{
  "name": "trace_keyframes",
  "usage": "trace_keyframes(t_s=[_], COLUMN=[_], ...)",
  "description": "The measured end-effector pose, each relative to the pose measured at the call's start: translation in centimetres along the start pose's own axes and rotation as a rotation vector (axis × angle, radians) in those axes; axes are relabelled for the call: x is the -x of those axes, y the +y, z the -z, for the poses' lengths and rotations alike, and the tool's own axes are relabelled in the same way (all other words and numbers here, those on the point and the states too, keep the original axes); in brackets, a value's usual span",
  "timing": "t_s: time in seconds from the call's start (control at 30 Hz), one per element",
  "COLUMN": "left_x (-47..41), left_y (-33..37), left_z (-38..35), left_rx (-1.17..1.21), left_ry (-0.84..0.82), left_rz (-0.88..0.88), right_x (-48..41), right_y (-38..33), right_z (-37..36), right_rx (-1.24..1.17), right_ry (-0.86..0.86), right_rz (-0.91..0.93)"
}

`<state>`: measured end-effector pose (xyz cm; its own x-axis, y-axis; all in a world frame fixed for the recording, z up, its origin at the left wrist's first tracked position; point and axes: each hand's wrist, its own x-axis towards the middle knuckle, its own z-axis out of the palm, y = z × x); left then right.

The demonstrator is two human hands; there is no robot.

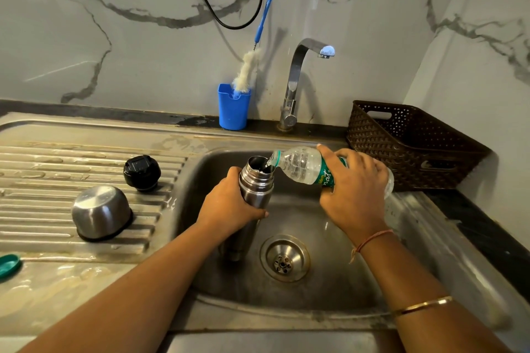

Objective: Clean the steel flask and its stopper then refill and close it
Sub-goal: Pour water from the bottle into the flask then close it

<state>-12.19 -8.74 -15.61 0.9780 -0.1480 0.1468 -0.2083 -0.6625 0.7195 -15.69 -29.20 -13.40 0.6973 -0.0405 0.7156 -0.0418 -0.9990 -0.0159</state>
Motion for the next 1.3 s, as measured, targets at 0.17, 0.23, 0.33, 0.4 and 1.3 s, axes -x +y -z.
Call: trace_keyframes(t_s=[0.17,0.23,0.33,0.4,1.3], left_x=[0.05,0.06,0.05,0.03,0.11], left_y=[-0.06,-0.08,-0.08,-0.08,0.02], left_z=[0.09,0.10,0.08,0.07,0.16], left_rx=[0.003,0.002,-0.002,-0.008,-0.032], left_ry=[-0.001,0.003,0.005,0.005,0.002], left_rz=[-0.001,-0.002,0.001,0.004,0.002], right_x=[0.00,0.04,0.05,0.03,-0.02], right_y=[-0.10,-0.08,-0.08,-0.10,-0.19], right_z=[-0.02,-0.01,-0.02,-0.01,0.32], right_rx=[0.007,0.008,0.011,0.014,0.060], right_ry=[0.004,0.006,0.019,0.025,0.065], right_rz=[0.002,0.007,0.012,0.014,0.018])
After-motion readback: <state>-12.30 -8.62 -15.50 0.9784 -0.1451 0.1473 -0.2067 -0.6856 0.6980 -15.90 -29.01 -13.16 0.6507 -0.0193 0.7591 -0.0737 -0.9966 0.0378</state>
